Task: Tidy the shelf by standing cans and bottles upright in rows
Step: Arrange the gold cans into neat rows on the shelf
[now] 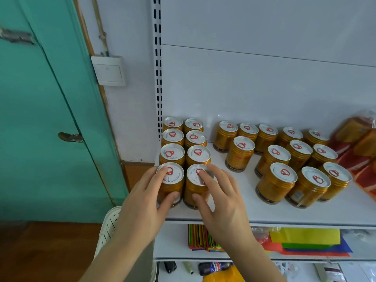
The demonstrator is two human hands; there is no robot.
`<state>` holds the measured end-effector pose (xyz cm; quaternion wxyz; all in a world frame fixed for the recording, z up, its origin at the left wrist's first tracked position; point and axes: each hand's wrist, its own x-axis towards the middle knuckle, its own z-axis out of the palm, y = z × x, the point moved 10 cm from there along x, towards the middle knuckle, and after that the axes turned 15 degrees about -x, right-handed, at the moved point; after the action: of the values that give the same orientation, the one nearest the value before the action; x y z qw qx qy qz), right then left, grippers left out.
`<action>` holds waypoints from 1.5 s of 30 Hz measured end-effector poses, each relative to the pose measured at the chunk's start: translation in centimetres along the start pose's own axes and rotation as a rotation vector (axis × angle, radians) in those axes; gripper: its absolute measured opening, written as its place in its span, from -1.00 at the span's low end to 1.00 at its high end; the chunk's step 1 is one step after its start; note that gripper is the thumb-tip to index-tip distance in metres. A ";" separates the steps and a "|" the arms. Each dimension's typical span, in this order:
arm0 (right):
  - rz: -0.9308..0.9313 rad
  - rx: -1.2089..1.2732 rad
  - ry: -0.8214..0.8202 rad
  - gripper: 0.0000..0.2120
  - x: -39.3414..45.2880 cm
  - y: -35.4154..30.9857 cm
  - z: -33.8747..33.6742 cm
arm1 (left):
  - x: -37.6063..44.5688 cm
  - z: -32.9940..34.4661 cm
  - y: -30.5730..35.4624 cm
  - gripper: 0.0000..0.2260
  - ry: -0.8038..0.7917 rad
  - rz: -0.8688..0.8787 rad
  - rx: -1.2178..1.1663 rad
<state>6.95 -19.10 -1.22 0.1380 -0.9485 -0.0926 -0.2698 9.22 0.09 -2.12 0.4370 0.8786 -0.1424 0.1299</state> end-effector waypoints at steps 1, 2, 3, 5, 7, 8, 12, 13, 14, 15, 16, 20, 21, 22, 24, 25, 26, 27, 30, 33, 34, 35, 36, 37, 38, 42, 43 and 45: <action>0.006 -0.002 -0.001 -0.53 0.0 0.0 0.0 | 0.1 -0.1 0.0 -0.38 -0.005 -0.005 -0.005; 0.013 -0.007 -0.003 -0.53 -0.1 0.0 -0.1 | 0.2 -0.1 -0.1 -0.37 -0.011 -0.010 -0.008; 0.018 -0.012 -0.006 -0.52 -0.1 0.0 -0.1 | 0.2 -0.2 -0.1 -0.37 -0.016 -0.013 -0.012; 0.025 -0.015 -0.015 -0.52 -0.1 0.0 -0.1 | 0.3 -0.1 0.0 -0.37 -0.027 -0.008 -0.021; 0.030 -0.017 -0.029 -0.52 0.0 -0.1 0.0 | 0.4 -0.1 0.1 -0.38 -0.039 0.008 -0.029; 0.027 -0.025 -0.038 -0.51 0.0 -0.2 -0.1 | 0.5 -0.2 0.2 -0.38 -0.045 0.015 -0.033; 0.018 -0.053 -0.026 -0.47 0.4 0.4 -2.2 | 1.1 -1.0 1.4 -0.27 -0.040 0.065 0.005; 0.034 -0.063 -0.005 -0.47 0.8 1.1 -3.3 | 1.5 -1.4 2.2 -0.26 -0.022 0.090 0.020; 0.055 -0.092 0.009 -0.47 1.3 2.1 -4.4 | 2.0 -1.6 3.2 -0.28 -0.007 0.119 0.033; 0.077 -0.134 0.004 -0.47 2.0 3.2 -5.4 | 2.7 -1.7 4.3 -0.32 0.000 0.151 0.048; 0.098 -0.187 -0.022 -0.45 2.8 4.5 -6.1 | 3.4 -1.5 5.3 -0.36 -0.007 0.183 0.065; 0.124 -0.380 -0.243 -0.33 6.7 9.5 -7.1 | 7.5 0.9 9.3 -0.42 -0.096 0.264 0.113; 0.117 -0.405 -0.303 -0.32 7.7 10.6 -7.1 | 8.6 1.7 10.2 -0.42 -0.127 0.275 0.127; 0.107 -0.411 -0.355 -0.32 8.7 11.6 -7.0 | 9.8 2.7 11.1 -0.43 -0.160 0.284 0.148; 0.072 -0.388 -0.410 -0.35 10.6 13.3 -6.7 | 12.4 5.0 12.4 -0.43 -0.225 0.292 0.209; 0.046 -0.388 -0.422 -0.38 11.5 14.0 -6.6 | 13.7 6.2 12.8 -0.44 -0.261 0.287 0.251; 0.017 -0.398 -0.428 -0.41 12.4 14.8 -6.3 | 14.9 7.4 13.1 -0.46 -0.292 0.286 0.296; -0.013 -0.415 -0.434 -0.43 13.3 15.5 -6.0 | 16.1 8.6 13.2 -0.49 -0.317 0.292 0.339; -0.096 -0.471 -0.481 -0.47 15.7 17.7 -4.2 | 19.4 12.0 13.3 -0.60 -0.370 0.307 0.454; -0.176 -0.503 -0.550 -0.49 17.3 19.3 -1.8 | 21.8 14.3 11.8 -0.60 -0.437 0.241 0.573; -0.203 -0.509 -0.564 -0.50 17.7 19.6 -1.1 | 22.2 14.9 11.0 -0.61 -0.473 0.212 0.609; -0.230 -0.516 -0.570 -0.51 18.2 19.5 -0.5 | 22.5 15.4 10.3 -0.62 -0.503 0.189 0.636; -0.256 -0.526 -0.568 -0.53 18.7 19.4 0.0 | 22.7 15.6 9.9 -0.65 -0.516 0.177 0.646; -0.280 -0.536 -0.561 -0.57 19.2 19.2 0.3 | 22.8 15.5 9.7 -0.67 -0.512 0.177 0.646; -0.300 -0.544 -0.555 -0.60 19.6 19.0 0.6 | 22.9 15.4 9.7 -0.69 -0.495 0.191 0.646; -0.328 -0.460 -0.552 -0.66 20.4 18.6 0.9 | 23.1 14.2 9.1 -0.75 -0.429 0.232 0.636; -0.330 -0.422 -0.552 -0.68 20.5 18.5 0.9 | 23.1 13.7 8.7 -0.76 -0.418 0.228 0.616; -0.349 -0.379 -0.538 -0.75 20.5 17.6 1.1 | 23.1 12.8 8.1 -0.76 -0.393 0.217 0.592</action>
<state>29.05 -33.32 5.16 -0.1176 -0.9641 -0.2342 -0.0429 28.99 -18.07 4.47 0.1118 0.9549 -0.2723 0.0399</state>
